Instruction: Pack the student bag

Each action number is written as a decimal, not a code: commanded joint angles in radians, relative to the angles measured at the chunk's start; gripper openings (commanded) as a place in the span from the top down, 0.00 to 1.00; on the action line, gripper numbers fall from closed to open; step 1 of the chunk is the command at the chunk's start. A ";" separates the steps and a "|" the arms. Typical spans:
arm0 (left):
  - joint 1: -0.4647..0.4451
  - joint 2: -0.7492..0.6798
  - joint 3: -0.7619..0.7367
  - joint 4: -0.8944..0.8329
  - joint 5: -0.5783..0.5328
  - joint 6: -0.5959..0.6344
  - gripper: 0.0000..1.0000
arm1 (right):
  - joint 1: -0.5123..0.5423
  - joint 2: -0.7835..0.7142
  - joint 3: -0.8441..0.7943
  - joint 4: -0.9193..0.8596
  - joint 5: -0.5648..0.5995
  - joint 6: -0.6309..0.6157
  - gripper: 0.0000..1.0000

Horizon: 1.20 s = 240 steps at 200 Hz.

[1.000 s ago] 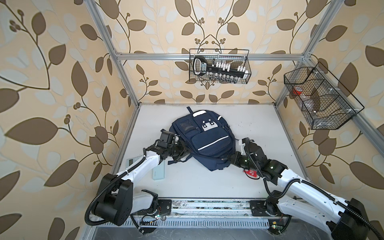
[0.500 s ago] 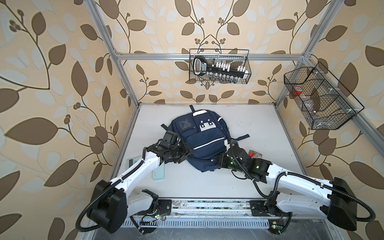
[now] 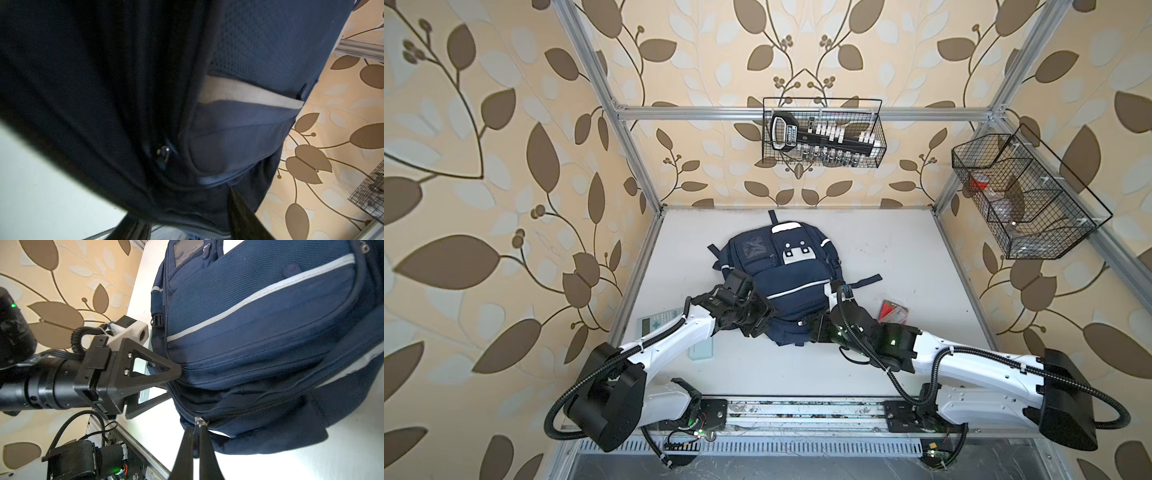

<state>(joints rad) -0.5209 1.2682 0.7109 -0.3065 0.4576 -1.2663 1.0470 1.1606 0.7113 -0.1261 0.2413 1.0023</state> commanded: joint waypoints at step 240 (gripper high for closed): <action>0.478 -0.086 0.046 -0.285 0.091 0.419 1.00 | -0.648 -0.075 -0.136 0.095 -0.108 -0.266 1.00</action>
<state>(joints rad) -0.0834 1.1995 0.7807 -0.5980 0.6044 -0.8757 0.4400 1.0637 0.5659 -0.1013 0.0036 0.7864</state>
